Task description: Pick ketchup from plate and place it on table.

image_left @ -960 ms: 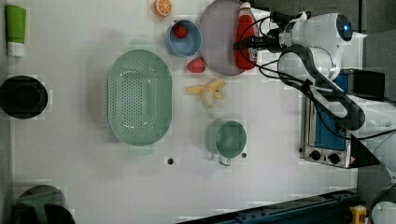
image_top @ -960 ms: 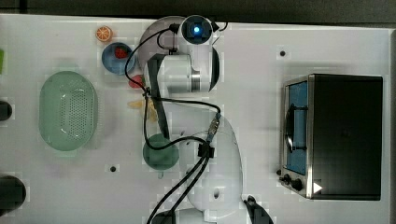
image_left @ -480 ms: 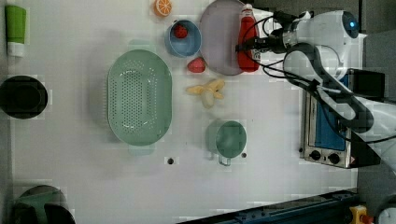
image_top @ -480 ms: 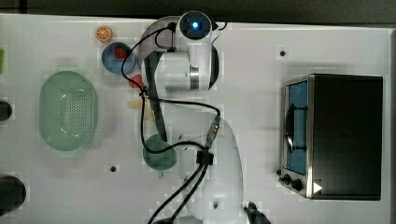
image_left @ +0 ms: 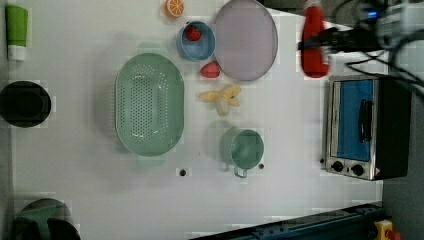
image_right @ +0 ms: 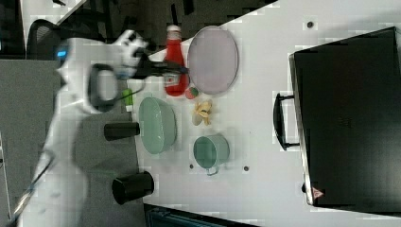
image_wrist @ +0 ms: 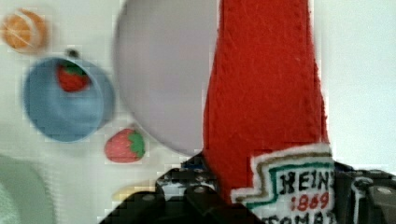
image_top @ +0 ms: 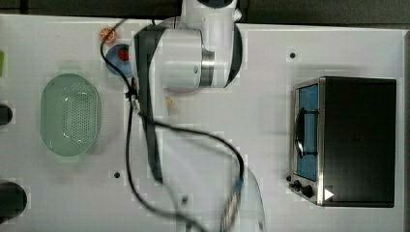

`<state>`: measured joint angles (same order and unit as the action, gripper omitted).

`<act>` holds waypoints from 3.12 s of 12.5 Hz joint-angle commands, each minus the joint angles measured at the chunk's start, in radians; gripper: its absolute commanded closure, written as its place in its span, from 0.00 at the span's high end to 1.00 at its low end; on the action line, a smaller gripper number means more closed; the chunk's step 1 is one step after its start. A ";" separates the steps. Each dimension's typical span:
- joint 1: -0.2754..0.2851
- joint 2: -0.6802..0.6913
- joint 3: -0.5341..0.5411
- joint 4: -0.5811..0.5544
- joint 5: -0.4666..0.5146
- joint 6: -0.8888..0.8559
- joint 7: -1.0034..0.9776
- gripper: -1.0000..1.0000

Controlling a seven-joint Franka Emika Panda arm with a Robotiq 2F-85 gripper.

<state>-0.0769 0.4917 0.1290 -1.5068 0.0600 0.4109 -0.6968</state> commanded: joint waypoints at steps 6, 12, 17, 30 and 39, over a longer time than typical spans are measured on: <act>-0.052 -0.296 -0.091 -0.207 0.009 -0.174 0.079 0.60; -0.053 -0.405 -0.127 -0.495 0.009 -0.064 0.079 0.60; -0.052 -0.354 -0.125 -0.682 0.011 0.189 0.079 0.60; -0.048 -0.237 -0.110 -0.703 0.010 0.370 0.079 1.00; -0.036 -0.489 -0.093 -0.387 -0.005 -0.073 0.527 1.00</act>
